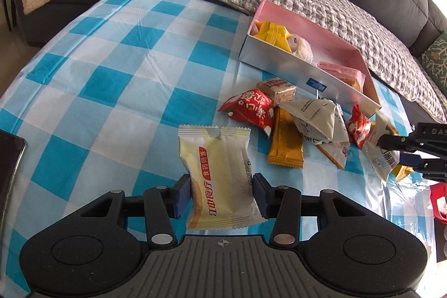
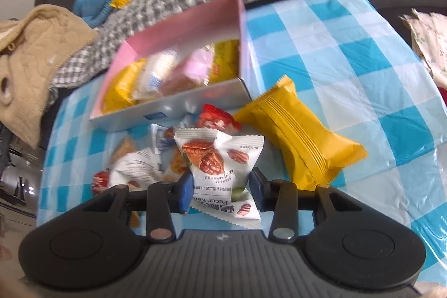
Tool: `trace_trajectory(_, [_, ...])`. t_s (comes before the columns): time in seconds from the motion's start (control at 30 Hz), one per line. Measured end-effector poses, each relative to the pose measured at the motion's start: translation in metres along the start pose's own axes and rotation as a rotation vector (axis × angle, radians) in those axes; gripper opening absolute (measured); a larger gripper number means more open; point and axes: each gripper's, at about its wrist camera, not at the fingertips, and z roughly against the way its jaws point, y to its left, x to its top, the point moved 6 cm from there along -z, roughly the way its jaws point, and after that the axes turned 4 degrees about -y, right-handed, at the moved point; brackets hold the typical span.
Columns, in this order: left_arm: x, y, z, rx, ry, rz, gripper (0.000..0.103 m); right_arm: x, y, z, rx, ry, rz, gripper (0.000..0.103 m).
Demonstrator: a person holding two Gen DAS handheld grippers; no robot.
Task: Organize snacks
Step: 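Close left tool on cream cake pack while right tool grasps pecan pack, then carry both packs into the pink box and open both tools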
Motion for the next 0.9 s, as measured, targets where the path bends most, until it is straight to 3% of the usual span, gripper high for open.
trace_trajectory(0.13, [0.003,-0.001,0.001,-0.008,-0.008,0.001,0.045,0.004,0.001,0.007,0.018,-0.031,-0.001,0.034])
trace_trajectory(0.7, [0.017,-0.007,0.004,-0.03,-0.028,-0.004,0.045,0.008,0.007,0.012,0.033,-0.066,0.012,0.033])
trace_trajectory(0.9, [0.038,-0.019,0.005,-0.019,-0.077,-0.062,0.045,0.014,0.008,0.015,0.046,-0.096,0.003,0.033])
